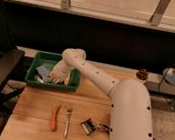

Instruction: Wipe tray with towel

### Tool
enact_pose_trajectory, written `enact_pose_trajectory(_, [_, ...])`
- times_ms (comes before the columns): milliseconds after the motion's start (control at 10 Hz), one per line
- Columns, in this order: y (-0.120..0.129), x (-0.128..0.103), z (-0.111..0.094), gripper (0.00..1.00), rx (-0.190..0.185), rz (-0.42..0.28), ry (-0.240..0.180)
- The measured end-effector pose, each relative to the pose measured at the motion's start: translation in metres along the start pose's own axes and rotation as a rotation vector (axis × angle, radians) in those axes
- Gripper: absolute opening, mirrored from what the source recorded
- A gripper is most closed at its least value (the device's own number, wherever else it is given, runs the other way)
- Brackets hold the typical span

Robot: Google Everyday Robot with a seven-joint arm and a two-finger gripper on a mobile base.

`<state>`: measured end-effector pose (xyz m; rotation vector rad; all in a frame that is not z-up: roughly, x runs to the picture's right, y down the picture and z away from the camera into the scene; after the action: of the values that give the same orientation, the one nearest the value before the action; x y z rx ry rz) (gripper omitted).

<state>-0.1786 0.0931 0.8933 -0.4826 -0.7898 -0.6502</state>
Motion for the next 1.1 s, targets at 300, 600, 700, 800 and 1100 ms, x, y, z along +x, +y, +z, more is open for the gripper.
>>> enact_pose_trajectory(300, [0.035, 0.022, -0.022, 0.0, -0.033, 0.055, 0.035])
enact_pose_trajectory(600, [0.018, 0.058, -0.03, 0.0, -0.036, 0.054, 0.072])
enact_pose_trajectory(700, [0.004, 0.069, -0.028, 0.0, -0.031, 0.044, 0.075])
enact_pose_trajectory(800, [-0.01, 0.074, -0.024, 0.0, -0.021, 0.03, 0.073])
enact_pose_trajectory(1100, [-0.028, 0.064, -0.014, 0.0, -0.009, -0.001, 0.048])
